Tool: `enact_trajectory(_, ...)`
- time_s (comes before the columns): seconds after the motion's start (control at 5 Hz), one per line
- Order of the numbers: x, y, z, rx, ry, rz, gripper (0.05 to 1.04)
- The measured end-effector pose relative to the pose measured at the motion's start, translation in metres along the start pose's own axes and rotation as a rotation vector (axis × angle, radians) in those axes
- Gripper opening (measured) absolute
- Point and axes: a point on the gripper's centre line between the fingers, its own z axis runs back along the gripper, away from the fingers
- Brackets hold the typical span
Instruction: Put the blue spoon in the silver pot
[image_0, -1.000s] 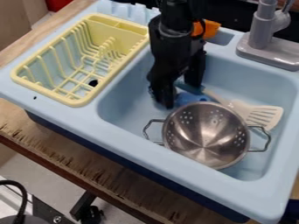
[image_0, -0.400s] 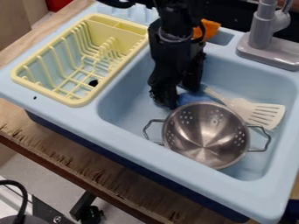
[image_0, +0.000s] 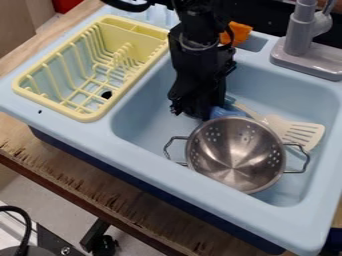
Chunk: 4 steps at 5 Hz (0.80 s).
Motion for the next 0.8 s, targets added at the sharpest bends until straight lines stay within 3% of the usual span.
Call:
enact_trajectory(0.6, 0.018, -0.001, 0.055, -0.124, -0.044, 0.087, 0.236)
enact_trajectory(0.8, 0.008, 0.003, 0.073, -0.147, 0.021, 0.038, 0.236)
